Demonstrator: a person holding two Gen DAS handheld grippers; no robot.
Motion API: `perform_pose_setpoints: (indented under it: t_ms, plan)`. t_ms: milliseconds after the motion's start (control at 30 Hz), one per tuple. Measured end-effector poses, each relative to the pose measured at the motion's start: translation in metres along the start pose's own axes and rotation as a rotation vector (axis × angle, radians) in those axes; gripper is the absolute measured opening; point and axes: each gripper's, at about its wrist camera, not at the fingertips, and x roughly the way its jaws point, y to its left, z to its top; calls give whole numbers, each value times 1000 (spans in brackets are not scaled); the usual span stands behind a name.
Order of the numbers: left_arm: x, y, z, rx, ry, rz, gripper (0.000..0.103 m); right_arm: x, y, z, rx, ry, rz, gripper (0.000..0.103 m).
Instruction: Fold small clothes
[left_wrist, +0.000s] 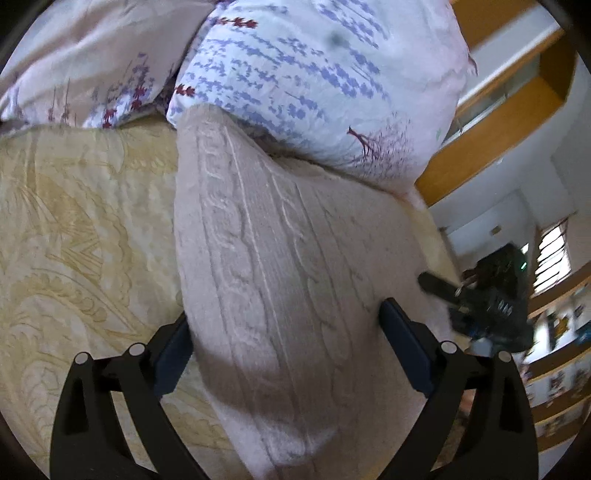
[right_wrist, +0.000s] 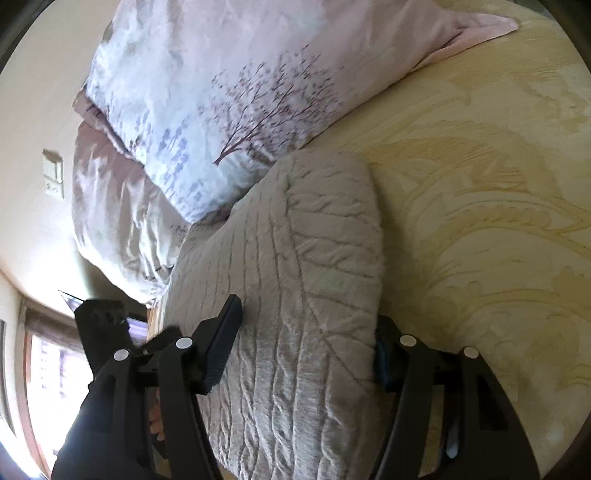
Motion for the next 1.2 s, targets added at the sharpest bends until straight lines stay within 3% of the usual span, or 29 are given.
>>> perform_pose_setpoints:
  t_ms: [200,267,367,567,900,1100,1200]
  plan:
    - [-7,28,3,-164,-16,-120,59,2,-4,-6,31,30,86,38]
    - [-12,33,2,-177,-28,-156,46,1,-2,-9,37,16,108,34]
    - [-20,29,1,-155,-47,-168,39,-5,8,-14,19,-12,113,32]
    - [-49,25,-2,-133,-77,-229,37,-12,40,-26,-37,-34,139,30]
    - [-132,81,-22,-156,-165,-172,37,36,114,-37,-185,3,173,29]
    - [-158,131,-23,-188,-187,-100,37,94,151,-50,-285,34,96,29]
    - [-150,170,-29,-289,-156,-101,39,117,148,-54,-272,55,5,31]
